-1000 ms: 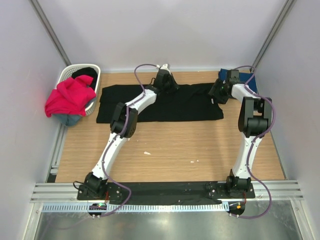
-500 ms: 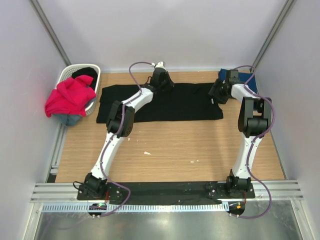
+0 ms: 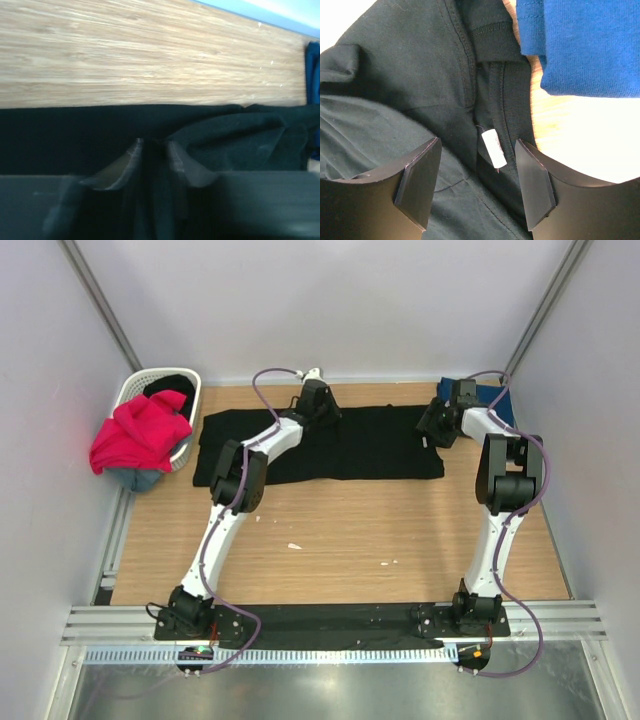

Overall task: Fold and stack the t-shirts
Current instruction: Fold the tshirt

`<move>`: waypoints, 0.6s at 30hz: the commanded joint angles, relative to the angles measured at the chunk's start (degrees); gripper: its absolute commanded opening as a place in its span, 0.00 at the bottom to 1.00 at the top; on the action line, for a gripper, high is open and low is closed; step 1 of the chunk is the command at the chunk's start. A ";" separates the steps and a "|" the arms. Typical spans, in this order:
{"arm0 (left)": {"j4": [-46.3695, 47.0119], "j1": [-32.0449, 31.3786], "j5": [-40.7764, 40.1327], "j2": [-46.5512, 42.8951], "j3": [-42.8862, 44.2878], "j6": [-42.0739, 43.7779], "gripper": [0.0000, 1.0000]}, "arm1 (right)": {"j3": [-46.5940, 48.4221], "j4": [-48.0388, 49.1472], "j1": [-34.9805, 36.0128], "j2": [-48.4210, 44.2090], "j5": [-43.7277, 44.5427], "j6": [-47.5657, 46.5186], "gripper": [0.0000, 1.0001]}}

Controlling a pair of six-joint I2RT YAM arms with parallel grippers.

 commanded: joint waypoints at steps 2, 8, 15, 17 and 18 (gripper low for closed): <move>1.70 0.72 2.10 -3.72 0.49 1.42 0.44 | 1.15 -2.46 0.35 -2.06 1.28 -1.43 0.67; -1.72 0.72 5.98 -10.56 -1.97 6.69 0.76 | 6.15 -8.33 0.43 -6.63 -0.22 -4.06 0.68; -14.19 0.72 -2.00 -30.40 -10.22 13.29 0.88 | 15.82 -17.48 2.45 -13.04 3.29 -6.00 0.72; -19.54 0.72 -7.08 -34.90 -17.39 12.77 0.88 | 14.26 -17.93 3.33 -14.80 6.00 -5.82 0.72; -21.40 0.72 -8.85 -37.01 -20.57 11.98 0.87 | 11.29 -17.84 4.99 -16.46 7.15 -4.87 0.72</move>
